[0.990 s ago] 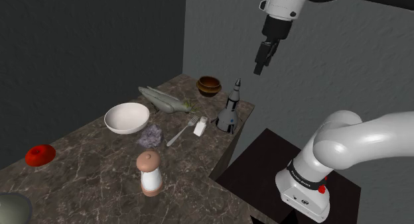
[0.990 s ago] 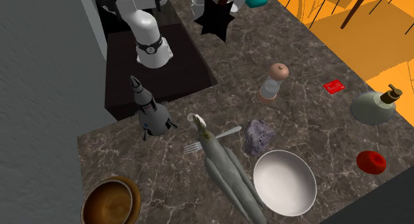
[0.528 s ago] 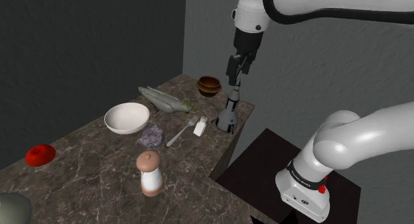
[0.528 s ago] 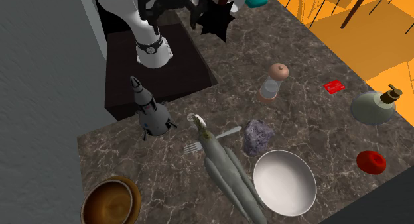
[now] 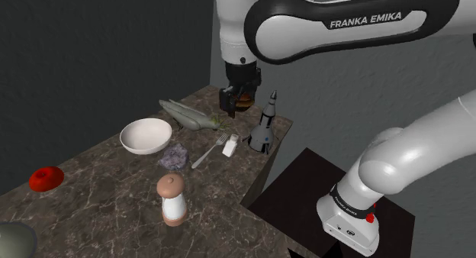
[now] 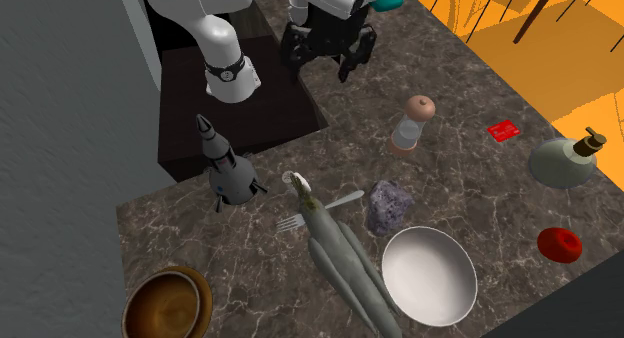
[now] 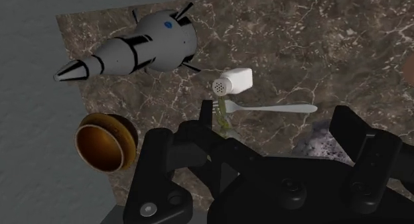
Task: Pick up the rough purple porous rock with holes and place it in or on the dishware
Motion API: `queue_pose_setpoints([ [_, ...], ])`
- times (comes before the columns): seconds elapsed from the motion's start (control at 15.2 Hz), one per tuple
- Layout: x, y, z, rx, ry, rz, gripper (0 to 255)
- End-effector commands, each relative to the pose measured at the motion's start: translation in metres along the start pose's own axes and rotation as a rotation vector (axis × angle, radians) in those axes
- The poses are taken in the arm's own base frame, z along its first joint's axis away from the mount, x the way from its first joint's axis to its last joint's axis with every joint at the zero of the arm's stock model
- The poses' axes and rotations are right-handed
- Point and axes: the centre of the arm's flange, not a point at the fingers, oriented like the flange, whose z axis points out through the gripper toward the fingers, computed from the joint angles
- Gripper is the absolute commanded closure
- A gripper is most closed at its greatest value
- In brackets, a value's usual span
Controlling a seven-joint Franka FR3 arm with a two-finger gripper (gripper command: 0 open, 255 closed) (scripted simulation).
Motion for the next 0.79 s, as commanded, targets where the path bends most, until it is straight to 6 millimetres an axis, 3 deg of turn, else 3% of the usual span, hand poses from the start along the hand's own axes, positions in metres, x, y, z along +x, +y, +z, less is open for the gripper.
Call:
queue_pose_setpoints([
  [0.0,0.015,-0.023,0.010,-0.029,-0.006,0.019,0],
  [0.73,0.101,-0.151,0.076,-0.194,-0.037,0.102,0],
])
